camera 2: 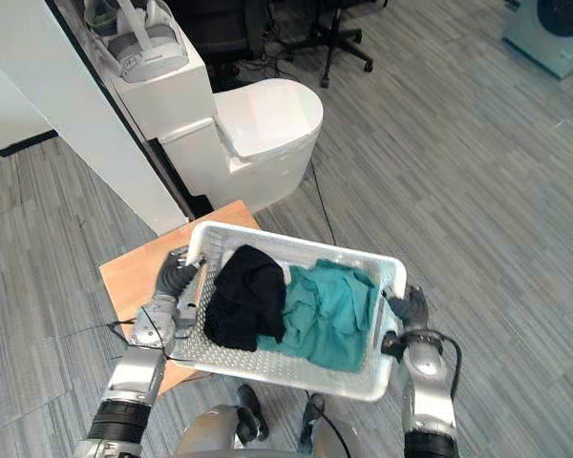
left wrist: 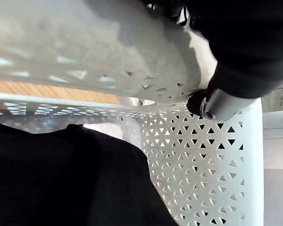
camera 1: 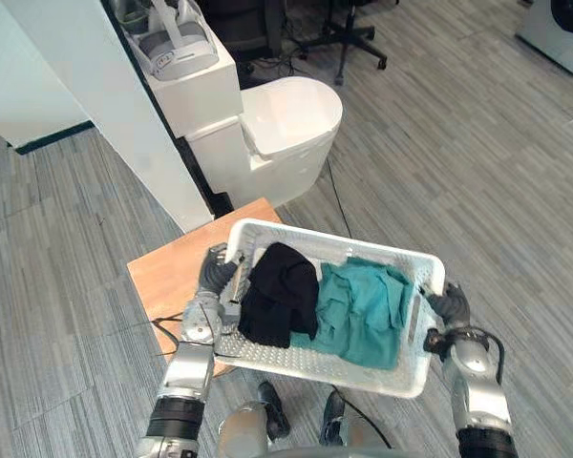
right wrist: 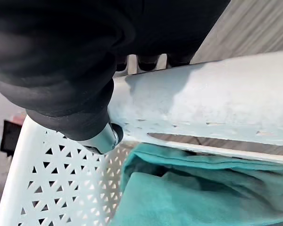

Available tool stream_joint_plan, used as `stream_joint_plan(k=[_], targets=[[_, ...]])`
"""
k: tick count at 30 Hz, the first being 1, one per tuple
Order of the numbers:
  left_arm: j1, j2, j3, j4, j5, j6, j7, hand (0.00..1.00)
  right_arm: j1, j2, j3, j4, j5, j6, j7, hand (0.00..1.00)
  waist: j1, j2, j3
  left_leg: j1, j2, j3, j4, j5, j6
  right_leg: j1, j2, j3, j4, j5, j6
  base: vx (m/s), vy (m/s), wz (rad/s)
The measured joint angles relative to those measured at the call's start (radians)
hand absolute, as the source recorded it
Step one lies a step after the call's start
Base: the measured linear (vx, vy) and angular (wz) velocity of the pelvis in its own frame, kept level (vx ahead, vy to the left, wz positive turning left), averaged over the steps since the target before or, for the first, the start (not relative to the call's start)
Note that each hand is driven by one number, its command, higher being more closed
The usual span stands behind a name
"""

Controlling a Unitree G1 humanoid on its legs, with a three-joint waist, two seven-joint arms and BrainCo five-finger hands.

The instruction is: Pick up the laundry basket with both hands and put the clothes into the washing machine.

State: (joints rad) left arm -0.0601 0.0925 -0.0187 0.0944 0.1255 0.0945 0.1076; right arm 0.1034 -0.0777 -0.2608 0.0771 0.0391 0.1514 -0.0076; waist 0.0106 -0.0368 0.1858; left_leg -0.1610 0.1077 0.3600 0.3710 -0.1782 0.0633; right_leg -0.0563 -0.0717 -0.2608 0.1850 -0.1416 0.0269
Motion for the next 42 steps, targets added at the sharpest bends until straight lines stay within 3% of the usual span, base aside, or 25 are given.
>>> stream_joint_plan(k=[2, 3, 7, 10, 12, 14, 15, 16, 18, 20, 21, 23, 24, 26, 27, 28, 30, 31, 32, 33, 37, 42], targets=[[0.005, 0.001, 0.002, -0.002, 0.000, 0.000, 0.002, 1.00, 0.017, 0.002, 0.002, -0.020, 0.008, -0.003, 0.010, 1.00, 0.004, -0.002, -0.001, 0.012, -0.005, -0.107, 0.032, -0.001, -0.005, 0.005, 0.000, 0.055, 0.009, 0.002, -0.003, -0.07, -0.014, -0.93], [0.004, -0.001, 0.012, -0.016, -0.002, -0.006, 0.001, 1.00, 0.010, 0.003, 0.004, -0.035, 0.015, -0.019, 0.018, 1.00, 0.004, 0.005, -0.004, 0.034, -0.002, -0.157, 0.042, -0.025, -0.043, 0.001, 0.011, 0.121, 0.000, 0.013, -0.011, -0.06, 0.044, -1.45], [0.004, -0.011, 0.020, -0.065, -0.007, -0.038, -0.014, 1.00, 0.028, 0.012, -0.018, -0.074, 0.052, -0.031, 0.033, 1.00, -0.005, 0.034, -0.031, 0.103, -0.011, -0.236, -0.057, -0.078, -0.077, -0.045, 0.070, 0.296, -0.036, 0.085, 0.007, -0.05, 0.110, -1.51], [0.000, -0.029, 0.018, -0.069, -0.009, -0.043, -0.022, 1.00, 0.041, 0.035, -0.054, -0.101, 0.069, -0.038, 0.034, 1.00, -0.051, 0.027, -0.040, 0.108, -0.038, -0.160, -0.115, -0.071, -0.061, -0.101, 0.070, 0.394, -0.079, 0.165, 0.036, -0.10, 0.147, -1.04], [0.000, -0.032, 0.014, -0.070, -0.009, -0.043, -0.019, 1.00, 0.041, 0.037, -0.056, -0.100, 0.069, -0.037, 0.032, 1.00, -0.049, 0.025, -0.041, 0.111, -0.044, -0.055, -0.119, -0.075, -0.048, -0.135, 0.069, 0.479, -0.110, 0.223, 0.057, -0.16, 0.168, -1.53], [-0.002, -0.028, 0.021, -0.069, -0.009, -0.043, -0.019, 1.00, 0.039, 0.048, -0.054, -0.095, 0.069, -0.035, 0.032, 1.00, -0.050, 0.025, -0.041, 0.112, -0.038, 0.028, -0.110, -0.081, -0.024, -0.140, 0.072, 0.441, -0.177, 0.311, 0.047, -0.14, 0.094, -1.41], [-0.005, -0.028, 0.031, -0.070, -0.009, -0.042, -0.019, 1.00, 0.025, 0.061, -0.053, -0.084, 0.070, -0.035, 0.030, 1.00, -0.049, 0.028, -0.039, 0.116, -0.025, 0.090, -0.116, -0.076, -0.006, -0.137, 0.065, 0.350, -0.214, 0.345, 0.015, -0.14, 0.033, -1.27], [-0.006, -0.028, 0.035, -0.069, -0.009, -0.041, -0.017, 1.00, -0.001, 0.063, -0.052, -0.052, 0.070, -0.035, 0.024, 1.00, -0.048, 0.027, -0.038, 0.126, -0.021, 0.138, -0.118, -0.074, -0.002, -0.156, 0.045, 0.196, -0.125, 0.265, -0.028, -0.13, 0.022, -1.22], [-0.005, -0.030, 0.034, -0.069, -0.008, -0.037, -0.014, 1.00, -0.022, 0.065, -0.051, -0.008, 0.070, -0.033, 0.012, 1.00, -0.046, 0.031, -0.037, 0.151, -0.001, 0.197, -0.111, -0.076, 0.001, -0.156, 0.008, 0.084, 0.005, 0.146, -0.046, -0.09, 0.002, -0.86], [-0.004, -0.032, 0.034, -0.071, -0.009, -0.038, -0.010, 1.00, -0.035, 0.072, -0.044, -0.002, 0.071, -0.033, 0.005, 1.00, -0.036, 0.044, -0.035, 0.168, 0.038, 0.252, -0.106, -0.076, -0.002, -0.151, -0.025, 0.025, 0.113, 0.074, -0.042, -0.08, -0.057, -0.87], [-0.004, -0.031, 0.042, -0.072, -0.009, -0.038, -0.004, 1.00, -0.044, 0.070, -0.034, -0.002, 0.071, -0.034, 0.000, 1.00, -0.025, 0.049, -0.036, 0.171, 0.063, 0.282, -0.094, -0.083, -0.022, -0.142, -0.042, -0.005, 0.140, 0.054, -0.034, -0.07, -0.130, -1.20], [0.003, -0.028, 0.056, -0.076, -0.009, -0.037, 0.009, 1.00, -0.071, 0.071, -0.008, 0.022, 0.072, -0.036, -0.012, 1.00, -0.010, 0.026, -0.049, 0.175, 0.101, 0.344, -0.037, -0.112, -0.075, -0.094, -0.074, -0.017, 0.090, 0.055, 0.000, -0.02, -0.165, -1.24], [0.005, -0.039, 0.057, -0.074, -0.010, -0.037, 0.014, 1.00, -0.081, 0.058, 0.004, 0.037, 0.072, -0.037, -0.016, 1.00, 0.003, 0.034, -0.050, 0.176, 0.142, 0.376, 0.027, -0.144, -0.105, -0.075, -0.040, 0.034, 0.038, 0.065, 0.051, 0.08, -0.212, -1.08], [0.021, -0.047, 0.054, -0.077, -0.014, -0.036, 0.021, 1.00, -0.089, 0.042, 0.012, 0.063, 0.073, -0.032, -0.019, 1.00, 0.004, 0.059, -0.054, 0.162, 0.221, 0.350, 0.140, -0.148, -0.100, -0.061, 0.023, 0.092, 0.013, 0.084, 0.018, 0.15, -0.276, -1.12], [0.031, -0.050, 0.067, -0.077, -0.018, -0.035, 0.026, 1.00, -0.090, 0.038, 0.028, 0.063, 0.074, -0.029, -0.028, 1.00, 0.002, 0.063, -0.054, 0.118, 0.265, 0.247, 0.260, -0.140, -0.049, -0.046, 0.063, 0.127, -0.001, 0.089, -0.001, 0.14, -0.229, -1.07], [0.036, -0.050, 0.071, -0.077, -0.024, -0.034, 0.027, 1.00, -0.091, 0.038, 0.033, 0.062, 0.076, -0.027, -0.034, 1.00, 0.003, 0.061, -0.053, 0.079, 0.266, 0.160, 0.306, -0.151, -0.033, -0.037, 0.075, 0.142, -0.004, 0.088, -0.011, 0.10, -0.148, -0.93], [0.044, -0.069, 0.059, -0.076, -0.035, -0.033, 0.030, 1.00, -0.093, 0.011, 0.033, 0.058, 0.078, -0.028, -0.048, 1.00, 0.004, 0.054, -0.051, 0.021, 0.164, -0.090, 0.282, -0.167, -0.070, -0.006, 0.078, 0.188, -0.026, 0.090, -0.019, 0.13, -0.019, -0.79], [0.044, -0.081, 0.057, -0.076, -0.037, -0.033, 0.032, 1.00, -0.100, -0.003, 0.033, 0.056, 0.079, -0.028, -0.051, 1.00, 0.006, 0.055, -0.052, 0.006, 0.117, -0.154, 0.215, -0.164, -0.075, 0.005, 0.074, 0.213, -0.031, 0.091, -0.020, 0.13, 0.020, -0.64], [0.043, -0.083, 0.057, -0.076, -0.039, -0.033, 0.035, 1.00, -0.101, -0.007, 0.033, 0.054, 0.079, -0.029, -0.052, 1.00, 0.005, 0.058, -0.054, 0.004, 0.097, -0.176, 0.170, -0.154, -0.083, 0.006, 0.074, 0.221, -0.030, 0.091, -0.019, 0.13, 0.103, -0.68], [0.044, -0.086, 0.057, -0.076, -0.045, -0.033, 0.041, 1.00, -0.101, -0.009, 0.038, 0.055, 0.080, -0.035, -0.052, 1.00, 0.009, 0.064, -0.057, 0.006, 0.077, -0.193, 0.086, -0.081, -0.099, 0.006, 0.078, 0.239, -0.030, 0.093, -0.014, 0.08, 0.104, -0.62], [0.049, -0.069, 0.049, -0.085, -0.046, -0.033, 0.042, 1.00, -0.049, 0.015, 0.046, 0.002, 0.079, -0.035, -0.054, 1.00, 0.001, 0.049, -0.068, 0.056, 0.011, -0.168, -0.014, -0.055, -0.072, 0.031, 0.022, 0.252, -0.093, 0.114, 0.019, 0.12, 0.147, -0.11], [0.050, -0.066, 0.051, -0.089, -0.046, -0.033, 0.037, 1.00, -0.047, 0.021, 0.047, -0.003, 0.079, -0.035, -0.053, 1.00, 0.007, 0.050, -0.084, 0.075, -0.024, -0.173, -0.057, -0.038, -0.061, 0.053, -0.003, 0.242, -0.125, 0.122, 0.029, 0.07, 0.094, 0.15]])
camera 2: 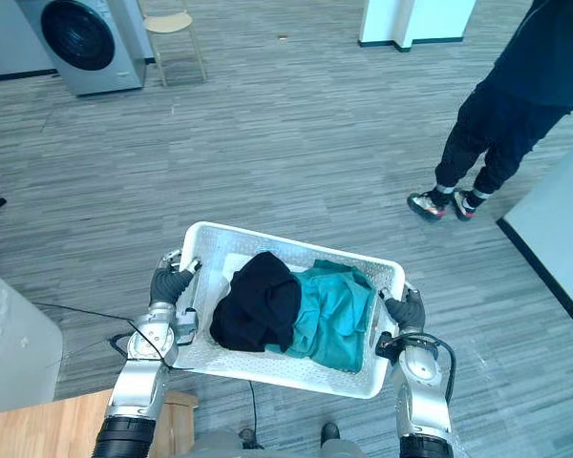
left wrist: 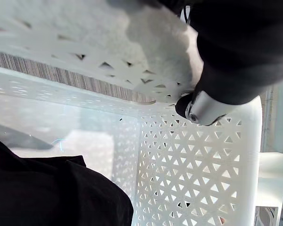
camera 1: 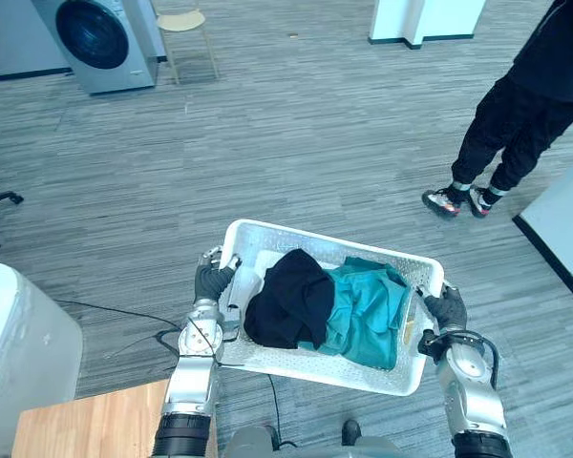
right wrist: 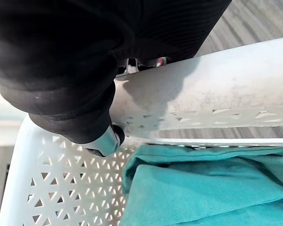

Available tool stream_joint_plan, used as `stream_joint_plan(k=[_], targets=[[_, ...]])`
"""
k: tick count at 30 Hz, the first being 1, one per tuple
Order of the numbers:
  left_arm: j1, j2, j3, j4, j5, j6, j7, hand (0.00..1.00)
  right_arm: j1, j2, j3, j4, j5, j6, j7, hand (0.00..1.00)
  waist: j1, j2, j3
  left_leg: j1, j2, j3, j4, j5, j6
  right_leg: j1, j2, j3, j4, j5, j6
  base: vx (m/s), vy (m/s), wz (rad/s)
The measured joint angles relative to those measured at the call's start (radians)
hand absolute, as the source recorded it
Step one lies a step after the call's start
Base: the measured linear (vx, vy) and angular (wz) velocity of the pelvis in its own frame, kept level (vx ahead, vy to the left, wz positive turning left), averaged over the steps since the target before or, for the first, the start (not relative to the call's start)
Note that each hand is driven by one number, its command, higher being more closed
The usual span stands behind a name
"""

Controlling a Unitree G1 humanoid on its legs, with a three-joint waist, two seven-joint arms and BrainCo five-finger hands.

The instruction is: Pick up the laundry basket with both hands and put the clothes into the washing machine.

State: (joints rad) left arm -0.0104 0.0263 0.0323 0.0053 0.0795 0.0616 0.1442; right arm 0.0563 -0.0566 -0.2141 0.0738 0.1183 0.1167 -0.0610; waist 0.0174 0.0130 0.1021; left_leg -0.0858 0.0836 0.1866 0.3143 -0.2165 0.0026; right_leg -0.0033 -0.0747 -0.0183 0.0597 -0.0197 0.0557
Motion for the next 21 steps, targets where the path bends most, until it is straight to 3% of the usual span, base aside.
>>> stream_joint_plan(k=[4, 5, 8, 9, 11, 12, 13, 15, 17, 18, 19, 20, 21], targets=[[0.005, 0.015, -0.003, -0.009, -0.001, 0.000, 0.001, 1.00, 0.009, 0.012, 0.002, -0.013, 0.000, 0.000, 0.000, 1.00, -0.003, -0.005, -0.005, -0.056, 0.023, -0.013, 0.114, -0.006, -0.008, 0.003, 0.014, -0.009, 0.007, -0.017, -0.011, 0.02, -0.003, 0.10], [0.019, 0.015, -0.003, -0.018, -0.003, 0.000, 0.004, 1.00, 0.026, 0.014, 0.007, -0.034, 0.000, 0.000, 0.000, 1.00, -0.004, -0.006, -0.003, -0.090, 0.037, -0.013, 0.201, -0.009, -0.005, 0.013, 0.017, -0.009, 0.017, -0.038, -0.008, 0.02, -0.047, 0.04], [0.104, 0.002, -0.003, -0.069, -0.011, 0.000, 0.007, 1.00, 0.091, 0.014, 0.027, -0.105, 0.000, 0.003, 0.000, 1.00, -0.002, 0.026, 0.011, -0.172, 0.121, -0.012, 0.512, 0.016, 0.025, 0.063, 0.065, -0.005, 0.063, -0.123, -0.029, 0.00, 0.017, -0.06], [0.124, -0.004, 0.008, -0.078, -0.020, 0.000, 0.009, 1.00, 0.101, 0.015, 0.027, -0.119, 0.000, 0.005, 0.000, 1.00, -0.001, 0.012, 0.012, -0.212, 0.126, -0.013, 0.566, 0.049, 0.018, 0.079, 0.063, 0.020, 0.038, -0.131, -0.036, 0.03, 0.053, -0.20], [0.128, -0.023, 0.009, -0.086, -0.031, -0.001, 0.011, 1.00, 0.089, 0.002, 0.025, -0.147, 0.000, 0.008, -0.002, 1.00, 0.004, 0.016, 0.003, -0.227, 0.096, 0.008, 0.439, 0.007, 0.018, 0.058, 0.040, 0.045, 0.002, -0.131, -0.036, 0.09, 0.030, -0.37], [0.118, -0.046, 0.014, -0.100, -0.032, -0.008, 0.010, 1.00, 0.065, -0.028, 0.022, -0.171, 0.000, 0.007, -0.002, 1.00, 0.008, 0.064, 0.005, -0.219, 0.082, 0.008, 0.213, -0.042, -0.025, -0.018, 0.075, 0.040, 0.128, -0.161, -0.044, 0.20, 0.004, -0.46], [0.094, -0.028, 0.019, -0.106, -0.034, -0.015, 0.011, 1.00, 0.044, -0.018, 0.021, -0.165, 0.000, 0.008, -0.002, 1.00, 0.009, 0.023, 0.040, -0.191, 0.049, 0.030, 0.180, -0.021, -0.033, -0.056, 0.022, 0.053, 0.268, -0.256, -0.009, 0.24, -0.002, -0.24], [0.101, -0.036, 0.030, -0.104, -0.040, -0.004, 0.007, 1.00, 0.048, -0.011, 0.020, -0.153, -0.001, 0.016, -0.003, 1.00, -0.002, 0.018, 0.053, -0.253, 0.053, 0.025, 0.297, -0.035, -0.086, -0.015, 0.020, 0.056, 0.226, -0.263, -0.027, 0.22, 0.049, 0.15], [0.113, -0.046, 0.029, -0.103, -0.039, 0.001, 0.010, 1.00, 0.026, -0.014, 0.018, -0.138, -0.003, 0.017, -0.005, 1.00, 0.004, 0.022, 0.045, -0.292, 0.044, 0.044, 0.260, -0.033, -0.079, 0.013, -0.001, 0.059, 0.195, -0.286, -0.025, 0.26, 0.135, -0.03], [0.127, -0.052, 0.030, -0.106, -0.039, 0.001, 0.010, 1.00, 0.028, -0.011, 0.021, -0.137, -0.004, 0.017, -0.002, 1.00, 0.019, 0.015, 0.037, -0.282, 0.028, 0.068, 0.238, -0.006, -0.015, 0.030, -0.020, 0.072, 0.230, -0.330, 0.008, 0.38, 0.174, -0.25], [0.144, -0.055, 0.038, -0.109, -0.039, -0.001, 0.009, 1.00, 0.041, 0.012, 0.030, -0.134, -0.012, 0.017, -0.001, 1.00, 0.029, -0.029, 0.019, -0.250, -0.011, 0.095, 0.248, -0.053, 0.062, -0.034, -0.043, 0.109, 0.497, -0.373, 0.078, 0.41, 0.147, -0.12], [0.148, -0.059, 0.045, -0.108, -0.039, 0.001, 0.010, 1.00, 0.042, 0.019, 0.039, -0.132, -0.013, 0.017, -0.001, 1.00, 0.023, -0.034, 0.014, -0.241, -0.021, 0.098, 0.268, -0.074, 0.081, -0.085, -0.050, 0.117, 0.635, -0.358, 0.112, 0.48, 0.112, -0.09], [0.151, -0.056, 0.051, -0.108, -0.038, 0.007, 0.009, 1.00, 0.035, 0.021, 0.043, -0.110, -0.018, 0.017, -0.002, 1.00, 0.025, -0.044, 0.017, -0.196, -0.040, 0.119, 0.284, -0.109, 0.090, -0.171, -0.072, 0.145, 0.845, -0.262, 0.208, 0.61, 0.151, 0.07]])
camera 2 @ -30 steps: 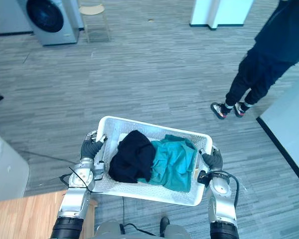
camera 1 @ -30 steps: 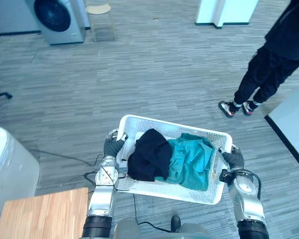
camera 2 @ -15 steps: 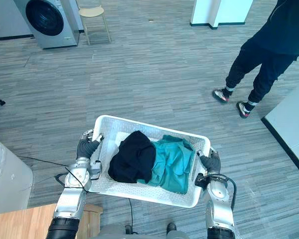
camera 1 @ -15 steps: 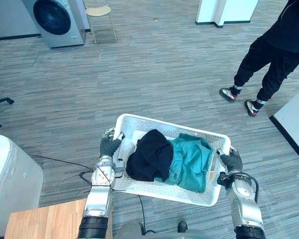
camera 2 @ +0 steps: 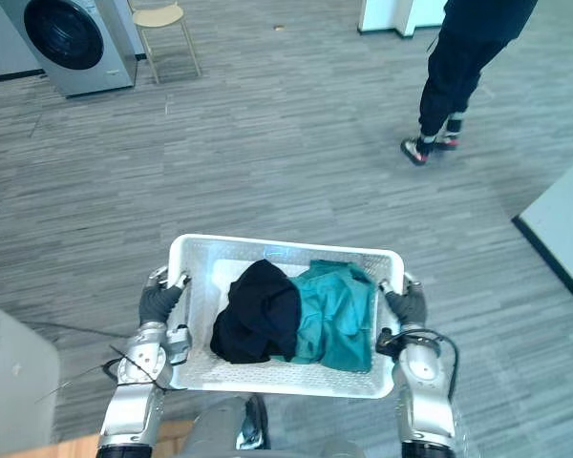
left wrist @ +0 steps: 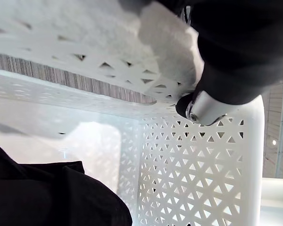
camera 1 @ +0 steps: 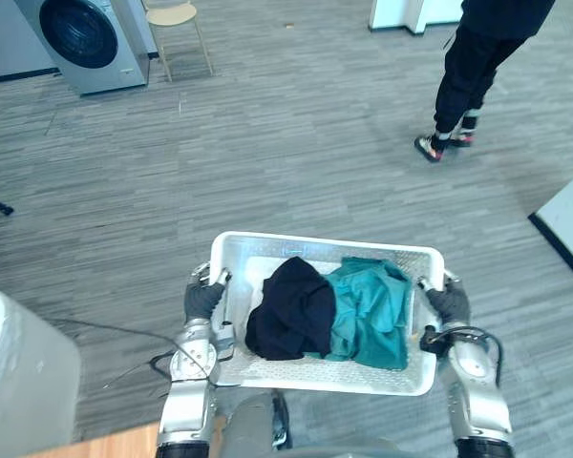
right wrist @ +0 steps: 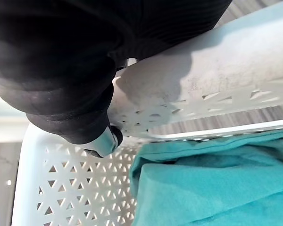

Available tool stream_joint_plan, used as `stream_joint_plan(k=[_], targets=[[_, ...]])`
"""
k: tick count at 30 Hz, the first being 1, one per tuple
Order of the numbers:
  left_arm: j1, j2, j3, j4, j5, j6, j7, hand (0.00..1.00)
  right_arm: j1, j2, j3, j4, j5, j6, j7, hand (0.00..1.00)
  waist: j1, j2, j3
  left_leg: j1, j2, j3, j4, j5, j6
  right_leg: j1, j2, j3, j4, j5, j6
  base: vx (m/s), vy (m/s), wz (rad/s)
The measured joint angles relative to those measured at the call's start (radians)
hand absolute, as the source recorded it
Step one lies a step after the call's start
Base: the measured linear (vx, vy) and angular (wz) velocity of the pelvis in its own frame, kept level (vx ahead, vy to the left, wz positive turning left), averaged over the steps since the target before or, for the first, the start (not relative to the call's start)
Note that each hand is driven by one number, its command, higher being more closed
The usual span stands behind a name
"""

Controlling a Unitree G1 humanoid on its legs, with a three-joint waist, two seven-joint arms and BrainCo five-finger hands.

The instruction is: Pick up the laundry basket with both hands and put the clothes into the washing machine.

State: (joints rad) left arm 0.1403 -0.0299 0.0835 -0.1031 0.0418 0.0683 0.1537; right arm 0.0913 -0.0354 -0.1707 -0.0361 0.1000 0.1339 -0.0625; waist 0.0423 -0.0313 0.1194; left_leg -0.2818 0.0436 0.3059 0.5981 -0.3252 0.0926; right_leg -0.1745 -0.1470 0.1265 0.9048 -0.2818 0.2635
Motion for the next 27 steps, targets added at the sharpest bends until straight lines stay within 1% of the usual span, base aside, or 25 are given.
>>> stream_joint_plan(k=[1, 2, 3, 4, 5, 7, 8, 9, 10, 11, 12, 13, 14, 15, 16, 17, 18, 19, 20, 21, 22, 23, 25, 26, 27], targets=[[0.002, 0.018, -0.003, 0.000, 0.009, 0.011, 0.000, 1.00, -0.012, 0.005, 0.001, 0.049, -0.005, 0.000, 0.002, 1.00, -0.004, -0.010, 0.006, 0.074, -0.032, -0.005, -0.024, -0.032, 0.014, -0.036, -0.027, -0.017, 0.137, 0.154, 0.000, 0.52, 0.144, 0.04], [0.002, 0.025, -0.007, 0.000, 0.012, 0.016, 0.000, 1.00, -0.014, 0.013, -0.001, 0.071, -0.008, 0.001, 0.002, 1.00, -0.010, -0.013, 0.008, 0.118, -0.048, -0.013, -0.048, -0.039, 0.022, -0.047, -0.045, -0.033, 0.194, 0.204, -0.005, 0.66, 0.131, 0.29], [0.003, 0.031, -0.010, 0.000, 0.019, 0.020, 0.004, 1.00, -0.013, 0.028, -0.002, 0.084, -0.014, 0.002, 0.002, 1.00, -0.026, -0.004, 0.010, 0.193, -0.059, -0.037, -0.092, -0.051, 0.023, -0.078, -0.065, -0.083, 0.280, 0.177, -0.073, 0.45, 0.045, 0.32], [0.003, 0.032, -0.009, 0.000, 0.019, 0.020, 0.005, 1.00, -0.013, 0.033, -0.002, 0.084, -0.015, 0.002, 0.002, 1.00, -0.034, 0.005, 0.011, 0.227, -0.059, -0.050, -0.116, -0.056, 0.019, -0.096, -0.064, -0.113, 0.300, 0.149, -0.118, 0.67, 0.064, 0.41], [0.002, 0.038, -0.010, 0.000, 0.020, 0.020, 0.005, 1.00, -0.014, 0.030, -0.002, 0.079, -0.015, 0.002, 0.002, 1.00, -0.048, 0.021, 0.005, 0.309, -0.057, -0.082, -0.190, -0.056, 0.015, -0.153, -0.058, -0.187, 0.263, 0.080, -0.182, 0.56, 0.030, 0.37], [-0.005, 0.037, -0.010, 0.000, 0.019, 0.020, 0.005, 1.00, -0.014, 0.029, -0.005, 0.058, -0.015, 0.002, 0.002, 1.00, -0.057, 0.033, 0.004, 0.374, -0.046, -0.115, -0.246, -0.055, 0.012, -0.214, -0.033, -0.227, 0.144, 0.033, -0.214, 0.57, 0.004, 0.35], [-0.011, 0.036, -0.012, 0.000, 0.018, 0.018, 0.005, 1.00, -0.014, 0.025, -0.012, 0.040, -0.015, 0.002, 0.002, 1.00, -0.063, 0.046, 0.005, 0.428, -0.025, -0.126, -0.293, -0.050, -0.009, -0.258, 0.000, -0.244, -0.041, 0.033, -0.225, 0.49, -0.025, 0.36], [-0.016, 0.036, -0.013, 0.000, 0.018, 0.014, 0.003, 1.00, -0.014, 0.019, -0.016, 0.032, -0.015, 0.001, 0.003, 1.00, -0.074, 0.055, 0.006, 0.469, -0.007, -0.138, -0.330, -0.050, -0.040, -0.269, 0.025, -0.262, -0.247, 0.067, -0.215, 0.79, -0.079, 0.50], [-0.028, 0.045, -0.010, 0.002, 0.018, 0.013, 0.003, 1.00, -0.014, 0.018, -0.016, 0.028, -0.013, 0.001, 0.003, 1.00, -0.084, 0.053, 0.005, 0.527, 0.002, -0.146, -0.373, -0.052, -0.075, -0.275, 0.047, -0.266, -0.511, 0.163, -0.210, 0.70, -0.098, 0.44], [-0.034, 0.050, -0.009, 0.004, 0.018, 0.012, 0.004, 1.00, -0.014, 0.018, -0.014, 0.026, -0.013, 0.001, 0.003, 1.00, -0.085, 0.044, 0.000, 0.553, 0.002, -0.146, -0.386, -0.059, -0.090, -0.277, 0.056, -0.264, -0.613, 0.211, -0.216, 0.89, -0.161, 0.40], [-0.039, 0.057, -0.007, 0.011, 0.018, 0.008, 0.009, 1.00, -0.007, 0.016, -0.004, 0.016, -0.013, 0.001, 0.003, 1.00, -0.088, 0.022, -0.011, 0.608, 0.007, -0.162, -0.380, -0.086, -0.139, -0.284, 0.075, -0.261, -0.694, 0.287, -0.241, 0.81, -0.186, 0.41], [-0.044, 0.050, -0.010, 0.040, 0.019, 0.003, 0.016, 1.00, 0.003, 0.010, 0.003, 0.016, -0.013, 0.000, 0.004, 1.00, -0.099, 0.031, -0.017, 0.638, 0.027, -0.183, -0.335, -0.099, -0.161, -0.277, 0.090, -0.239, -0.631, 0.443, -0.278, 0.81, -0.188, 0.31], [-0.049, 0.029, -0.006, 0.070, 0.019, 0.002, 0.024, 1.00, 0.002, -0.010, 0.002, 0.020, -0.013, 0.004, 0.003, 1.00, -0.092, 0.080, -0.024, 0.624, 0.071, -0.189, -0.240, -0.095, -0.161, -0.287, 0.118, -0.253, -0.544, 0.426, -0.278, 0.79, -0.173, 0.09], [-0.053, 0.004, 0.000, 0.076, 0.019, 0.003, 0.026, 1.00, -0.008, -0.017, 0.003, 0.019, -0.013, 0.009, 0.003, 1.00, -0.087, 0.106, -0.026, 0.538, 0.120, -0.188, -0.025, 0.002, -0.154, -0.283, 0.145, -0.268, -0.472, 0.344, -0.300, 0.74, -0.174, -0.19], [-0.052, 0.000, 0.002, 0.080, 0.019, 0.003, 0.028, 1.00, -0.008, -0.024, 0.006, 0.018, -0.013, 0.010, 0.003, 1.00, -0.083, 0.107, -0.025, 0.432, 0.157, -0.170, 0.195, 0.231, -0.105, -0.254, 0.152, -0.279, -0.439, 0.291, -0.319, 0.91, -0.219, -0.09], [-0.053, 0.004, 0.006, 0.086, 0.018, 0.003, 0.026, 1.00, -0.007, -0.026, 0.007, 0.017, -0.011, 0.014, 0.001, 1.00, -0.081, 0.116, -0.016, 0.365, 0.226, -0.159, 0.357, 0.370, -0.055, -0.178, 0.167, -0.287, -0.472, 0.255, -0.325, 0.77, -0.187, 0.03], [-0.053, 0.005, -0.003, 0.091, 0.015, 0.001, 0.024, 1.00, -0.009, -0.035, 0.004, 0.016, -0.010, 0.015, -0.003, 1.00, -0.077, 0.128, -0.011, 0.305, 0.310, -0.126, 0.533, 0.347, -0.023, -0.099, 0.198, -0.289, -0.520, 0.244, -0.329, 0.74, -0.146, -0.14], [-0.048, 0.003, -0.003, 0.096, 0.004, -0.001, 0.025, 1.00, -0.015, -0.035, 0.005, 0.014, -0.010, 0.015, -0.006, 1.00, -0.060, 0.125, -0.004, 0.245, 0.383, -0.084, 0.697, 0.291, 0.049, 0.008, 0.222, -0.277, -0.582, 0.236, -0.341, 0.55, -0.087, -0.24], [-0.049, 0.005, -0.002, 0.098, -0.003, -0.002, 0.026, 1.00, -0.018, -0.034, 0.005, 0.012, -0.010, 0.015, -0.010, 1.00, -0.051, 0.115, 0.003, 0.208, 0.397, -0.068, 0.742, 0.264, 0.075, 0.058, 0.222, -0.266, -0.610, 0.228, -0.345, 0.66, -0.085, -0.30], [-0.049, 0.008, -0.002, 0.097, -0.011, -0.009, 0.026, 1.00, -0.021, -0.034, 0.005, 0.000, -0.011, 0.014, -0.017, 1.00, -0.046, 0.090, 0.007, 0.142, 0.379, -0.052, 0.756, 0.210, 0.081, 0.133, 0.197, -0.244, -0.656, 0.196, -0.340, 0.72, -0.032, -0.10], [-0.053, 0.002, -0.002, 0.098, -0.014, -0.021, 0.026, 1.00, -0.024, -0.042, 0.005, -0.025, -0.011, 0.012, -0.023, 1.00, -0.044, 0.086, 0.011, 0.064, 0.332, -0.047, 0.694, 0.159, 0.048, 0.179, 0.171, -0.230, -0.682, 0.150, -0.319, 0.68, 0.010, -0.06], [-0.054, -0.004, -0.002, 0.098, -0.015, -0.027, 0.025, 1.00, -0.028, -0.049, 0.005, -0.029, -0.011, 0.010, -0.023, 1.00, -0.044, 0.088, 0.013, 0.029, 0.310, -0.050, 0.631, 0.136, 0.028, 0.192, 0.159, -0.225, -0.680, 0.130, -0.312, 0.63, 0.105, -0.09], [-0.054, -0.013, -0.002, 0.098, -0.019, -0.029, 0.023, 1.00, -0.038, -0.064, 0.005, -0.022, -0.010, 0.012, -0.023, 1.00, -0.034, 0.099, 0.020, -0.042, 0.231, -0.042, 0.393, 0.095, -0.024, 0.229, 0.121, -0.199, -0.668, 0.065, -0.284, 0.40, 0.153, -0.16], [-0.054, -0.016, -0.002, 0.099, -0.020, -0.028, 0.022, 1.00, -0.038, -0.071, 0.005, -0.019, -0.010, 0.012, -0.023, 1.00, -0.031, 0.101, 0.024, -0.060, 0.176, -0.031, 0.203, 0.101, -0.056, 0.256, 0.088, -0.188, -0.661, 0.029, -0.260, 0.54, 0.256, -0.18], [-0.054, -0.020, -0.002, 0.099, -0.020, -0.027, 0.022, 1.00, -0.039, -0.073, 0.005, -0.010, -0.010, 0.012, -0.022, 1.00, -0.028, 0.107, 0.024, -0.060, 0.117, -0.020, -0.080, 0.160, -0.137, 0.297, 0.055, -0.182, -0.667, -0.013, -0.232, 0.66, 0.317, -0.16]])
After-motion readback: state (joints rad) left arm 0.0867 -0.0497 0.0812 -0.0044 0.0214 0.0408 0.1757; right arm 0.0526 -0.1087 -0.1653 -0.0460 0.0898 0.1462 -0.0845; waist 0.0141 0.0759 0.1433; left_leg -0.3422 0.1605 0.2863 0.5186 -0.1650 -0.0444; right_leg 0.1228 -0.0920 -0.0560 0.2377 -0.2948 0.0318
